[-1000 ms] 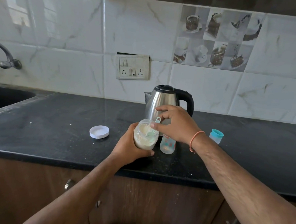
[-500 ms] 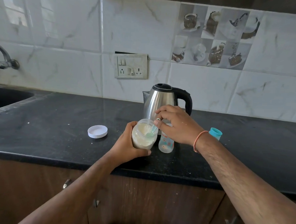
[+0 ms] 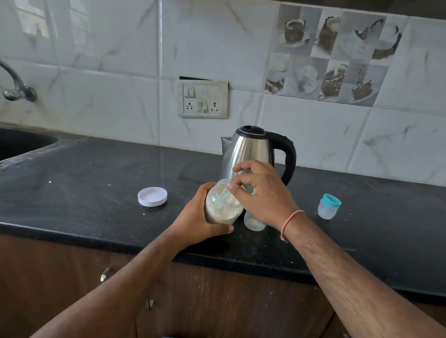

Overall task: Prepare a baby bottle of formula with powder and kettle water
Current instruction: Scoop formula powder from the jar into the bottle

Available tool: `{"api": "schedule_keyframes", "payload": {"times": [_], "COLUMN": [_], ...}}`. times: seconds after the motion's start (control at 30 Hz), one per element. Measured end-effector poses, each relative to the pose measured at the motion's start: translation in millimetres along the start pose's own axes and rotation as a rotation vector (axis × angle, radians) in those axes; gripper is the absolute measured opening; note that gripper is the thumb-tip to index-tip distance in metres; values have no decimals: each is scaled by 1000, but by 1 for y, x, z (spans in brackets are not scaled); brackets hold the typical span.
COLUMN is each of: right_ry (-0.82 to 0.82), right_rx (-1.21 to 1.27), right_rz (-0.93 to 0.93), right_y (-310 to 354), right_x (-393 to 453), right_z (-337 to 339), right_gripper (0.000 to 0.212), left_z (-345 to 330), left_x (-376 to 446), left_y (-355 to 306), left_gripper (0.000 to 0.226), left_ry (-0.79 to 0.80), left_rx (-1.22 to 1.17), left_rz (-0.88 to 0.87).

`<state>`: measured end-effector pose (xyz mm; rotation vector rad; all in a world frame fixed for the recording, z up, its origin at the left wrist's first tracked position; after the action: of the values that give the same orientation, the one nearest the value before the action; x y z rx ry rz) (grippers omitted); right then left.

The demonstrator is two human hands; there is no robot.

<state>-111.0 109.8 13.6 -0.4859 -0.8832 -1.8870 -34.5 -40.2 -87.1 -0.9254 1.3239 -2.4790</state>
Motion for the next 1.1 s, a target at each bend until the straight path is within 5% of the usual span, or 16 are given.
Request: {"api": "schedule_keyframes", "payload": {"times": [0.73,1.1], "right_ry": [17,-31], "right_rx": [320,266], "right_rz": [-298,-471], "right_y": [-39,-41], "right_x": [1,7], "right_z": [-12,4], "right_gripper": [26,26], "left_z": [0,1], "left_x": [-1,-3], "left_y": [-2,-5], "left_gripper": [101,98], "left_ry": [-21,-8], "left_rx": [12,17], "left_rz": [3,27]}}
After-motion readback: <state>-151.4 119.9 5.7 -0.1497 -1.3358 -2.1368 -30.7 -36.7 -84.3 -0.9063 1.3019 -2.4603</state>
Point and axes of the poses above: each hand's wrist, its own x-axis towards the middle knuckle, its own z-axis out of the back of the hand, y = z × x, the point moved 7 cm from there along x, towards the middle knuckle, and after that the axes turned 7 degrees about -y, right-handed, at the moved point
